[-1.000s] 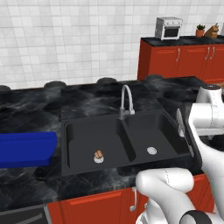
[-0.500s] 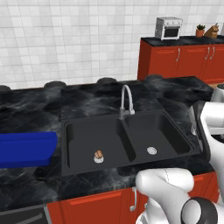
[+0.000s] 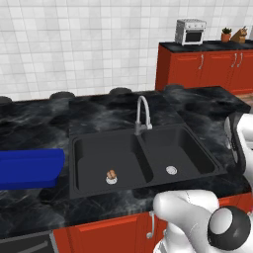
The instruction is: Pick up all produce items and place them in the sink. Turn on the sink faucet to wash them. Then turn the sink off and put them in the tray.
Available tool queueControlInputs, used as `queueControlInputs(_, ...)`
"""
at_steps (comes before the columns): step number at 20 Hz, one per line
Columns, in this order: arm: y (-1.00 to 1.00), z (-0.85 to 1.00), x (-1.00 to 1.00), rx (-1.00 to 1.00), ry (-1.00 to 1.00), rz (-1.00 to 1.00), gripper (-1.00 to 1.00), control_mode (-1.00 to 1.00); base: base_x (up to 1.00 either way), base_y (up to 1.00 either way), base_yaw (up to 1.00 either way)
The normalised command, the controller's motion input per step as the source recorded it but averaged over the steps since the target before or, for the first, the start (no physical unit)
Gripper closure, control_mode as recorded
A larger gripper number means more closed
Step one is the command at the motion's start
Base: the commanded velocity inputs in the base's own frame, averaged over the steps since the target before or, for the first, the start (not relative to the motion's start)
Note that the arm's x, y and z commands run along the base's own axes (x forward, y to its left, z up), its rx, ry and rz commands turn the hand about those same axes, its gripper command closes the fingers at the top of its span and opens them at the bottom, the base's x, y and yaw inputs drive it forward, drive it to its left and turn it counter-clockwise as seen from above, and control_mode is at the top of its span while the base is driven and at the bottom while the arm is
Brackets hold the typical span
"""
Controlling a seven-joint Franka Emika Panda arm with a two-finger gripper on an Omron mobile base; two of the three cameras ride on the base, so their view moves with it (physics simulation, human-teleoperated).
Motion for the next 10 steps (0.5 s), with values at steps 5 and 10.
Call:
queueControlInputs(5, -0.34, 0.0, 0.2, -0.04, -0.09, 0.0, -1.0, -1.0, 0.0, 0.0, 0.0)
queueControlInputs(10, -0.24, 0.0, 0.34, -0.05, -0.01, -0.02, -1.0, -1.0, 0.0, 0.0, 0.0)
